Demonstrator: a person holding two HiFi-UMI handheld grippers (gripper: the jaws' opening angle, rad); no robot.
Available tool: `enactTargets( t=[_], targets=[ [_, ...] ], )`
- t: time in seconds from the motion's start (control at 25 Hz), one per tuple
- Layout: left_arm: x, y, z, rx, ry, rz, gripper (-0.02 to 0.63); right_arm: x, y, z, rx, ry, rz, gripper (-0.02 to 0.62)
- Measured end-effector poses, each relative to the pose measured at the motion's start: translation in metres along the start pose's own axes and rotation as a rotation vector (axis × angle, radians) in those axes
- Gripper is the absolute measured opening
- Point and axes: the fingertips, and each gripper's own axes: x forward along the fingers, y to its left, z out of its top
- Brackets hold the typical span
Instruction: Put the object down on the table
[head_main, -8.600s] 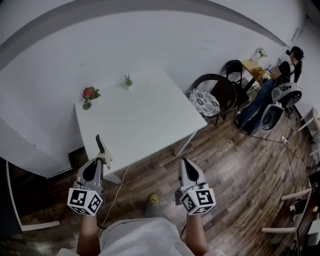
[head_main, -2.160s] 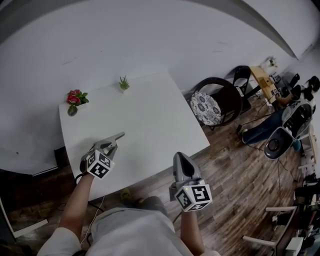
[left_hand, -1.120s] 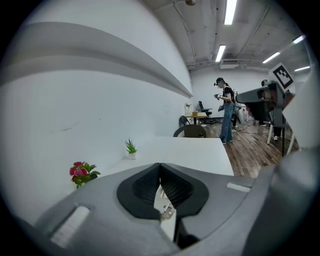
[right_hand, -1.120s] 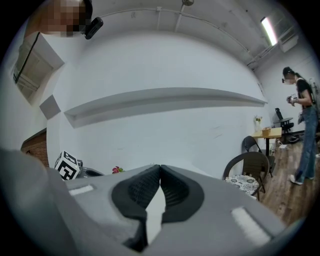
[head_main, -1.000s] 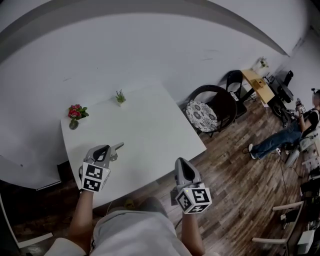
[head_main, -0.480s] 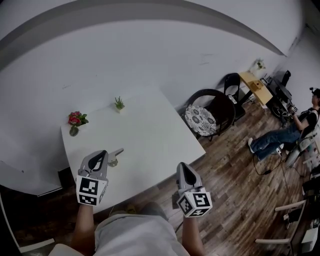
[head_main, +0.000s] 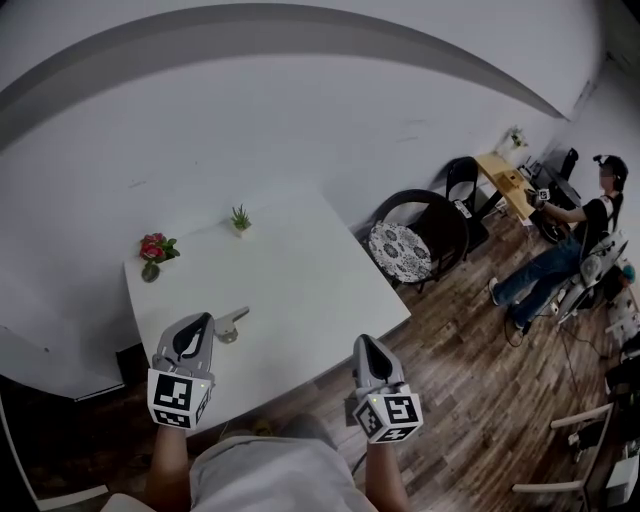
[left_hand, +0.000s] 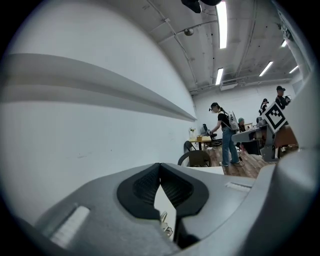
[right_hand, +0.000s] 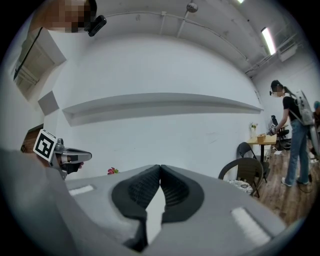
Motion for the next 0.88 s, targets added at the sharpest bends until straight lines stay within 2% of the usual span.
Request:
enactTargets(
  t=[0.88],
  targets=[
    [-0.015,0.025,0.011,-0.017,-0.07,0.029,0.009,0.007,0.006,0.013,-0.04,-0.025,-0.026,0.003]
  ],
)
